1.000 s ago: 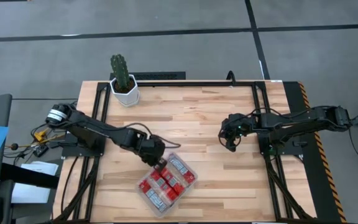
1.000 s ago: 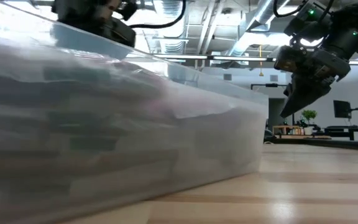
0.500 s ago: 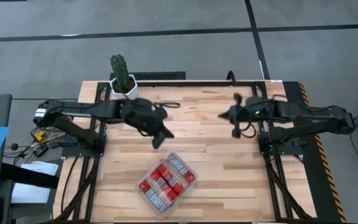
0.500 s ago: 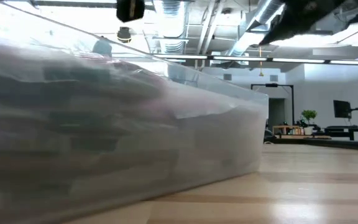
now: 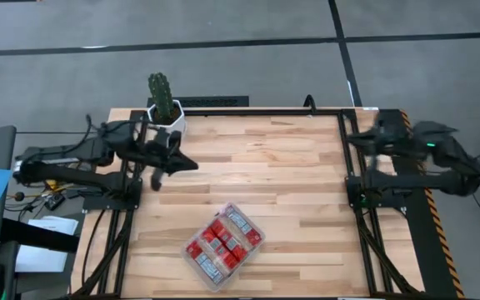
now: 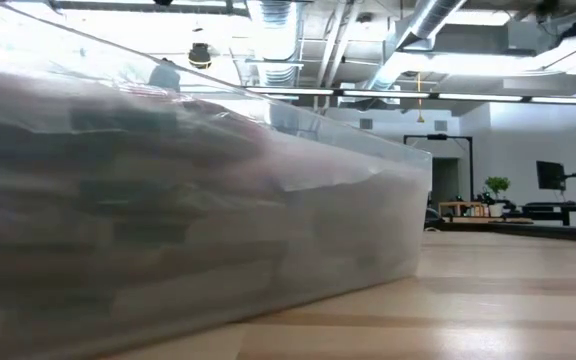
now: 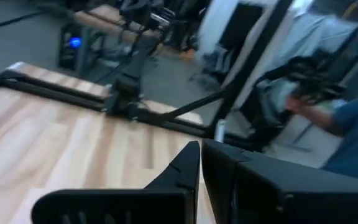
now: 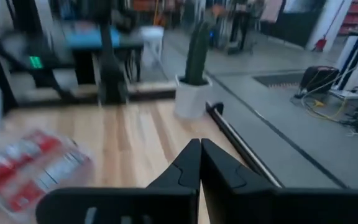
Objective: Sort popcorn bags into baskets
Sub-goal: Return to Home Position
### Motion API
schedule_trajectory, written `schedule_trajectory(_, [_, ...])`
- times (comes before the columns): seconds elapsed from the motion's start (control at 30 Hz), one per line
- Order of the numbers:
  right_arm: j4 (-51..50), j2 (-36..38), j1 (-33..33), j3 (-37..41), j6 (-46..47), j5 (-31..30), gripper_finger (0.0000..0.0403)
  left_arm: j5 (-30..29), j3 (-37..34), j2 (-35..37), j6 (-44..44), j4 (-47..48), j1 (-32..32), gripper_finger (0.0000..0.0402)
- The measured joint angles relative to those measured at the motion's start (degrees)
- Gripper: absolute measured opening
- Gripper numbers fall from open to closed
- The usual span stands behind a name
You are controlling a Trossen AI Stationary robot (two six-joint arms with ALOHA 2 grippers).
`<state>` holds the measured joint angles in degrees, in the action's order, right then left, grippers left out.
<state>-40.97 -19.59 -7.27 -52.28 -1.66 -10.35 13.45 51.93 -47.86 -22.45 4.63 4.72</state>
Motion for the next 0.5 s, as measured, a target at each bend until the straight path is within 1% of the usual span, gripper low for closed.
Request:
schedule_trajectory(0.13, [-0.74,11.07,0.17,1.04,8.42,1.97,0.0041,6.31,-13.18,7.30,-4.19,-13.34,2.36,0.0006])
schedule_trajectory(0.2, [1.35,15.93,0.07,3.75,11.29,3.32,0.0043,9.04,-19.61,10.39,-6.63,-19.21,2.82,0.0006])
schedule_trajectory(0.27, [1.33,19.53,0.04,7.62,14.15,3.44,0.0044,9.41,-25.69,13.09,-9.45,-25.51,3.15,0.0006])
schedule_trajectory(0.3, [2.65,19.30,-0.05,9.70,15.76,3.54,0.0045,9.31,-28.58,14.35,-10.87,-28.29,3.29,0.0006])
schedule_trajectory(0.37, [0.32,19.16,0.14,12.58,18.21,4.54,0.0045,9.09,-33.86,16.70,-12.96,-34.32,3.37,0.0006])
schedule_trajectory(0.4, [2.41,18.86,0.45,14.58,18.38,4.57,0.0045,9.01,-36.27,17.57,-13.86,-37.65,3.36,0.0006])
schedule_trajectory(0.47, [11.51,17.36,0.63,19.98,19.30,8.59,0.0045,8.57,-40.56,19.73,-15.94,-42.79,3.36,0.0006])
schedule_trajectory(0.5, [14.03,17.37,0.79,23.07,20.04,10.50,0.0045,8.51,-42.76,20.91,-17.07,-44.69,3.38,0.0006])
